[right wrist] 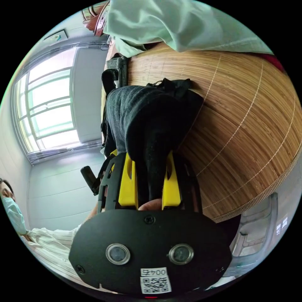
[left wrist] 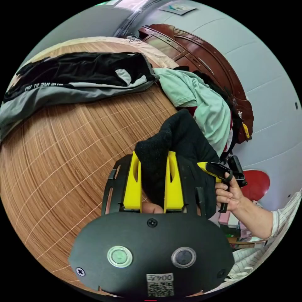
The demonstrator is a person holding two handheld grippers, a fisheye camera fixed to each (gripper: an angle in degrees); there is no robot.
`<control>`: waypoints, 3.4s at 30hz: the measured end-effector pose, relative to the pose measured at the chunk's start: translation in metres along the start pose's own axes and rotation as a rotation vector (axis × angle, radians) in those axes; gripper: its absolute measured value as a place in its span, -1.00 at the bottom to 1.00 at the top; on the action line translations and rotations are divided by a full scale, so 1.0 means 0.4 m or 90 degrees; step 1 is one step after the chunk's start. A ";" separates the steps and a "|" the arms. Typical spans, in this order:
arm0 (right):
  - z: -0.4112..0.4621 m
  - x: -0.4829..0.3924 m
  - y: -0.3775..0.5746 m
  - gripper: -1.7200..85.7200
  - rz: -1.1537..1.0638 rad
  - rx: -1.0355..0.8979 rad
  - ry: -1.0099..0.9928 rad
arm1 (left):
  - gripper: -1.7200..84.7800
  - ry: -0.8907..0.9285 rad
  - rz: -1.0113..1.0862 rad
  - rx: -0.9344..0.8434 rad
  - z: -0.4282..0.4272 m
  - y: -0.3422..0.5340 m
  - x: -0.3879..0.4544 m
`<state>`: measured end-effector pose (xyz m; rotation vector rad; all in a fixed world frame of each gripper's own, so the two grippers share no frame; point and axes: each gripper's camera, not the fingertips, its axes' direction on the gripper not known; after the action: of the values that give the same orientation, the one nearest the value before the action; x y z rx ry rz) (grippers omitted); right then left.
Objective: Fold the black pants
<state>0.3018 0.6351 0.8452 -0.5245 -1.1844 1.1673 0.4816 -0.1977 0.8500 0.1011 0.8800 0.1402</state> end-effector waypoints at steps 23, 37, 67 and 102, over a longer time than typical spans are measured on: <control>0.962 -1.058 0.130 -0.71 -0.570 -0.070 -0.059 | -0.69 -0.333 -0.037 0.489 -0.921 0.576 -0.518; 2.132 -1.520 0.267 -0.70 -0.766 -0.303 -0.048 | -0.68 -0.334 -0.343 0.581 -1.057 1.117 -1.485; 2.838 -1.475 0.335 -0.88 -0.874 -0.255 0.208 | -0.84 -0.247 -0.376 0.319 -0.739 1.059 -2.124; 2.086 -1.000 0.243 -0.98 -0.715 -0.231 0.642 | -0.94 -0.289 -0.223 0.262 -0.861 0.990 -1.473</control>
<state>-0.4680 0.1138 0.8860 -0.4922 -0.5735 -0.3084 -0.1872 0.1069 1.1376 0.3458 0.4500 -0.3833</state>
